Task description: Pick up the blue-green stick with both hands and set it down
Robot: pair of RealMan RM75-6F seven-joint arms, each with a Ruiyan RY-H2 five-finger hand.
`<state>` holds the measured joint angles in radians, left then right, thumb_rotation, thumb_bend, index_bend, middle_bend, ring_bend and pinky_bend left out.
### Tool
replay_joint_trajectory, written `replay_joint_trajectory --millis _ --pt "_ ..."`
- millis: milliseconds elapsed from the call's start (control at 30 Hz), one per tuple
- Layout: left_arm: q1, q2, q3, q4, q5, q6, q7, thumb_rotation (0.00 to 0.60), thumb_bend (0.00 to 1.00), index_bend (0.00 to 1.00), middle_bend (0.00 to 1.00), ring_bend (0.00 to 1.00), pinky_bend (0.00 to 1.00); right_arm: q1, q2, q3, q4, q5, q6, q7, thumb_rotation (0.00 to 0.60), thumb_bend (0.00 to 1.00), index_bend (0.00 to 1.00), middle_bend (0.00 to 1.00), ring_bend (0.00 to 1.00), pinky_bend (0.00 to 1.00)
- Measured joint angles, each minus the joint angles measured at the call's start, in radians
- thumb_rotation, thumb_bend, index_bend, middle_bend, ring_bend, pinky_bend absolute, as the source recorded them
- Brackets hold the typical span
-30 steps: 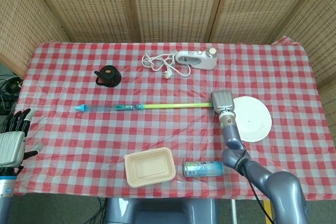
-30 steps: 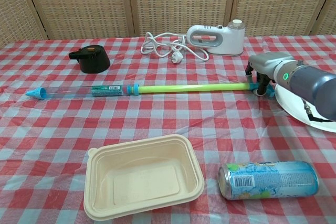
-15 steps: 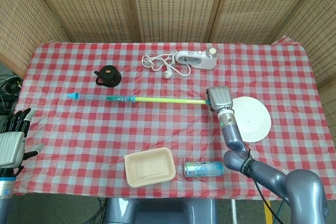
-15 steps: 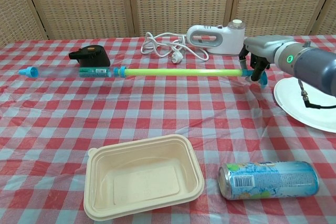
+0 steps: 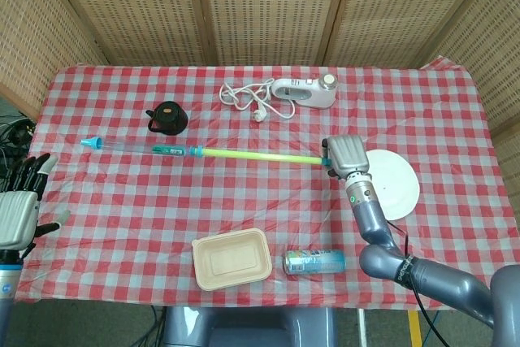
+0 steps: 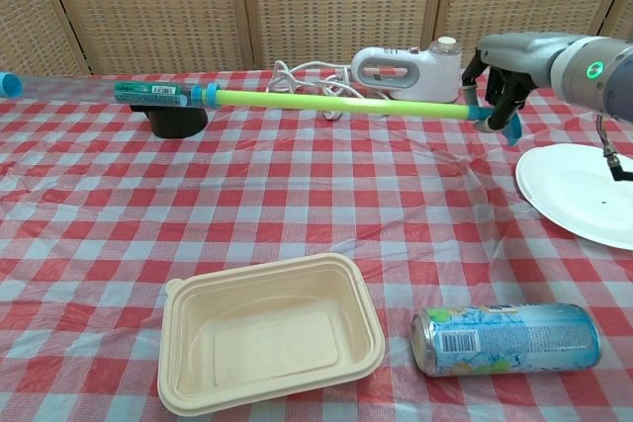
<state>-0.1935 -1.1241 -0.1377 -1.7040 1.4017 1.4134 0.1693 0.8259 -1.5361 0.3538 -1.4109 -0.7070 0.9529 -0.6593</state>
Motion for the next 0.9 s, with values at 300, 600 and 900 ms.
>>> replay_joint_trajectory --millis 300,600,900 --pt "-0.11 0.08 -0.088 -0.074 -0.146 -0.139 0.085 0.6 0.24 0.13 0.35 0.36 0.31 0.003 0.047 -0.024 -0.079 0.023 0.045 -0.007 0.6 0.52 0.79 1.0 1.0 0.56" --pt "-0.206 0.112 -0.139 -0.055 -0.294 -0.296 0.106 0.6 0.24 0.28 0.76 0.7 0.59 0.012 0.061 -0.038 -0.087 0.031 0.047 0.008 0.6 0.52 0.8 1.0 1.0 0.56" --pt "-0.331 0.144 -0.152 -0.007 -0.486 -0.489 0.125 0.6 0.24 0.29 0.8 0.73 0.63 0.024 0.076 -0.047 -0.097 0.037 0.051 0.029 0.6 0.52 0.8 1.0 1.0 0.56"
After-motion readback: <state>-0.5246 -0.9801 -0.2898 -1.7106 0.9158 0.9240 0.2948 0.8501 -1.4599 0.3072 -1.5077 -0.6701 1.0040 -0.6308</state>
